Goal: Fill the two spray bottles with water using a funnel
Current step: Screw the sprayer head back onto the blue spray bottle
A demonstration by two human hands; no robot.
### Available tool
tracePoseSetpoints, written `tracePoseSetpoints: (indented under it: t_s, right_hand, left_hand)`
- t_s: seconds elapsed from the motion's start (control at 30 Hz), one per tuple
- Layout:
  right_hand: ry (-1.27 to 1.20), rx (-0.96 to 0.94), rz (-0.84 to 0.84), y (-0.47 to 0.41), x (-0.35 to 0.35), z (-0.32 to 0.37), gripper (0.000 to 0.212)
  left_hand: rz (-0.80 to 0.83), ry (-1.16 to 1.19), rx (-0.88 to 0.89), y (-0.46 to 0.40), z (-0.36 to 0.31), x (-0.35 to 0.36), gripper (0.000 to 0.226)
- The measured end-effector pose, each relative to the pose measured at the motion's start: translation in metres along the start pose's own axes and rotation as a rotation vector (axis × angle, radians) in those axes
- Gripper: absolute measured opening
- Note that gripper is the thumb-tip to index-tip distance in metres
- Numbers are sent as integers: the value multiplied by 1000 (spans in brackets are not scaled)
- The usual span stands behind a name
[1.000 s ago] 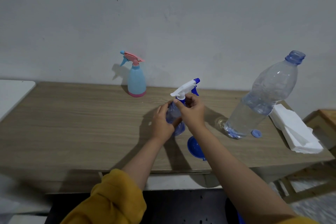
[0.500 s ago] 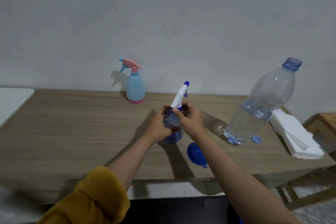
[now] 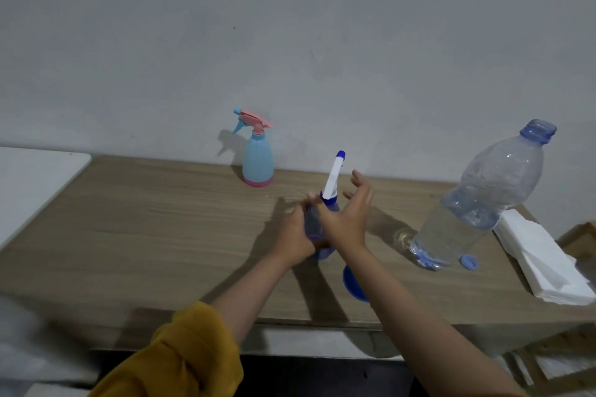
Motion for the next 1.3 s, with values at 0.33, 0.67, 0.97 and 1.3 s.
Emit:
tracePoseSetpoints:
  t_s: [0.33, 0.67, 0.97, 1.3]
  right_hand:
    - [-11, -26, 397, -44, 28, 28, 23]
    - [8, 227, 956, -8, 103, 55, 22]
    - [500, 53, 1268, 62, 155, 48, 15]
    - [566, 53, 1291, 76, 169, 48, 40]
  left_hand:
    - [-124, -182, -114, 54, 22, -25, 85]
    - [-364, -362, -309, 150, 72, -94, 101]
    - [-434, -563, -487, 198, 108, -118, 121]
    - [-429, -546, -552, 210, 129, -126, 112]
Point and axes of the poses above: each hand's wrist, its own y-axis away from the middle knuckle, its own x-axis out of the palm, z = x × y, the point moved 8 cm from there along -y, towards the middle knuckle, and after that the axes turned 11 degrees about z, right-handed, at the moved point
